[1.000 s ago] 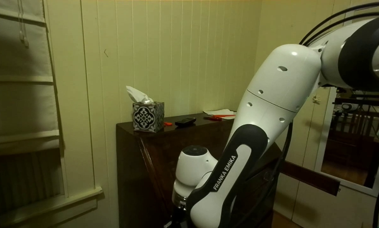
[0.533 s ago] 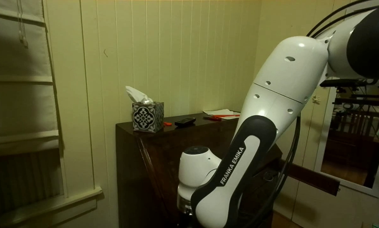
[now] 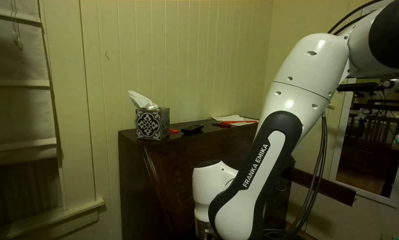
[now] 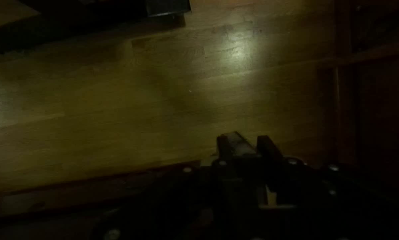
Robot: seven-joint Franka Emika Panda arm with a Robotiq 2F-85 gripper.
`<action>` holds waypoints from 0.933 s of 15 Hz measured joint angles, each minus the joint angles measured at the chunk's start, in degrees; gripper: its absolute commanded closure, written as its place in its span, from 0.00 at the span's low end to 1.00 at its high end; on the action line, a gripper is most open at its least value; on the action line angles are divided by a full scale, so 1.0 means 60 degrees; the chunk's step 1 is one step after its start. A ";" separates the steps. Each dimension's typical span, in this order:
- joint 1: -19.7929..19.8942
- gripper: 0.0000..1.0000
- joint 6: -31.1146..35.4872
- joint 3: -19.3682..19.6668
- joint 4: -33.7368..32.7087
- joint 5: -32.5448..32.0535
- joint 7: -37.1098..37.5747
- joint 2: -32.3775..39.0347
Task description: Open the smallest drawer on the far left side of the desk
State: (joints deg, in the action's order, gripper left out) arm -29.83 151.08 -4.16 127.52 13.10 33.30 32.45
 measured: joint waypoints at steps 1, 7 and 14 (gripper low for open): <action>0.0197 0.94 -0.0176 -0.0261 0.0073 0.0036 0.0000 -0.0021; 0.1220 0.94 -0.0674 -0.1344 0.0394 0.0449 -0.0520 -0.0041; 0.1962 0.94 -0.1231 -0.1960 0.0476 0.0969 -0.1637 -0.0042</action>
State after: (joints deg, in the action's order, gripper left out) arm -18.06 143.69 -15.92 130.38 18.92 23.48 32.20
